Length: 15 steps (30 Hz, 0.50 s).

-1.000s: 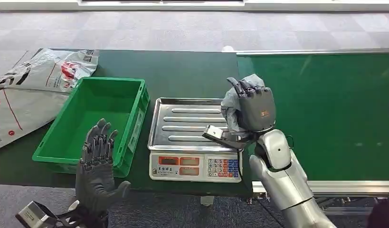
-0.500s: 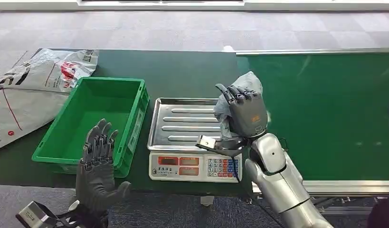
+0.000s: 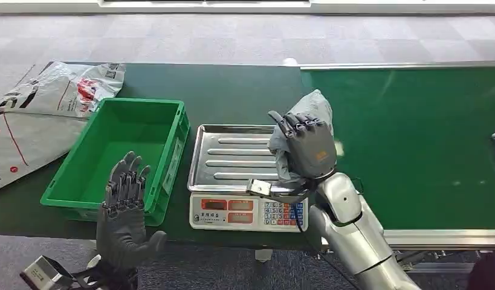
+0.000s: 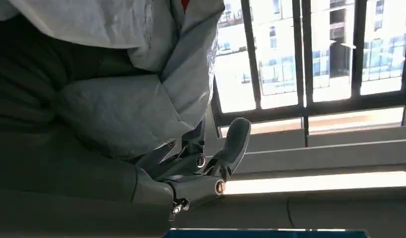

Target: Moved the parcel from conveyor to table for the left to box.

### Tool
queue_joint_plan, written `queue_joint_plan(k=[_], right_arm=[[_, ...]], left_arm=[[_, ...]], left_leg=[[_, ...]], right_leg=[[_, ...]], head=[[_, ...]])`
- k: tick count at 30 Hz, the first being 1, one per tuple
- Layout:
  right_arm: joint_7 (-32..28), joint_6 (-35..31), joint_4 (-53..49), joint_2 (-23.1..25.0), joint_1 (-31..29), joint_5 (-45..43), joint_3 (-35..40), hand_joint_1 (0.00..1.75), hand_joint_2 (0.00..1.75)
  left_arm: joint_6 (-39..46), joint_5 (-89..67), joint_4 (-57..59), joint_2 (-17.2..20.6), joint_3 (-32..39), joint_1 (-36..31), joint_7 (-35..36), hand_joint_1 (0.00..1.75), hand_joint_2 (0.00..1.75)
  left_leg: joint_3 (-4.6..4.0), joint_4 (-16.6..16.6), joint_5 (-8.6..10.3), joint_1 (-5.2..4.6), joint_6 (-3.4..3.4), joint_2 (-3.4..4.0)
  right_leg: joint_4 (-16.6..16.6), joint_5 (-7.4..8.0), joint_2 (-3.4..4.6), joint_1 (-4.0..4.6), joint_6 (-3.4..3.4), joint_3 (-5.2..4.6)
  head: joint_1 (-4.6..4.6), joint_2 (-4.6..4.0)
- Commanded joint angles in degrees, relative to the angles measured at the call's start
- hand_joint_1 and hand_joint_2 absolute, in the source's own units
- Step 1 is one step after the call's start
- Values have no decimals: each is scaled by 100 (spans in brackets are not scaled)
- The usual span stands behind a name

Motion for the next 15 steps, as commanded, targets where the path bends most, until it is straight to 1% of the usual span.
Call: queue_joint_plan(k=[1,2,5,6,8,10,12,15], right_arm=[[-124,220,1083,-57,-619,284,881,175,175],[-84,212,1415,1,-825,294,931,175,175],[-73,146,1871,169,-1153,123,940,175,175],[-58,157,1910,195,-1181,102,933,175,175],[-58,174,1931,191,-1188,102,934,175,175],[-58,174,1931,191,-1188,102,934,175,175],[4,200,2025,136,-1176,52,867,175,175],[65,185,2424,88,-1306,-172,658,175,175]], left_arm=[[-186,28,339,202,-12,-174,22,0,175],[-204,1,334,187,-35,-191,22,0,175],[-150,-23,367,171,-45,-216,22,0,175],[-146,-20,369,176,-48,-218,22,0,175],[-155,-13,373,186,-51,-207,22,0,175],[-155,-13,373,186,-51,-207,22,0,175],[-192,13,363,219,-60,-157,22,0,175],[-261,11,418,230,-105,-166,22,0,175]], left_leg=[[14,-7,-2,1,-1,20],[22,-13,-1,1,-1,25],[17,-9,1,2,-1,30],[9,-5,0,-1,0,19],[22,-16,3,3,-1,27],[12,-6,1,0,0,13],[20,-12,2,3,-1,17],[12,-5,2,0,0,6]], right_leg=[[-8,4,15,3,-5,10],[-14,6,18,3,-7,16],[-10,10,23,4,-8,8],[-4,4,12,1,-4,4],[-19,10,15,6,-9,17],[-5,3,6,1,-5,9],[-15,7,7,5,-8,18],[-6,3,-1,1,-5,12]], head=[[0,0],[0,0],[0,0],[0,0],[0,0],[0,0],[0,0],[0,0]])
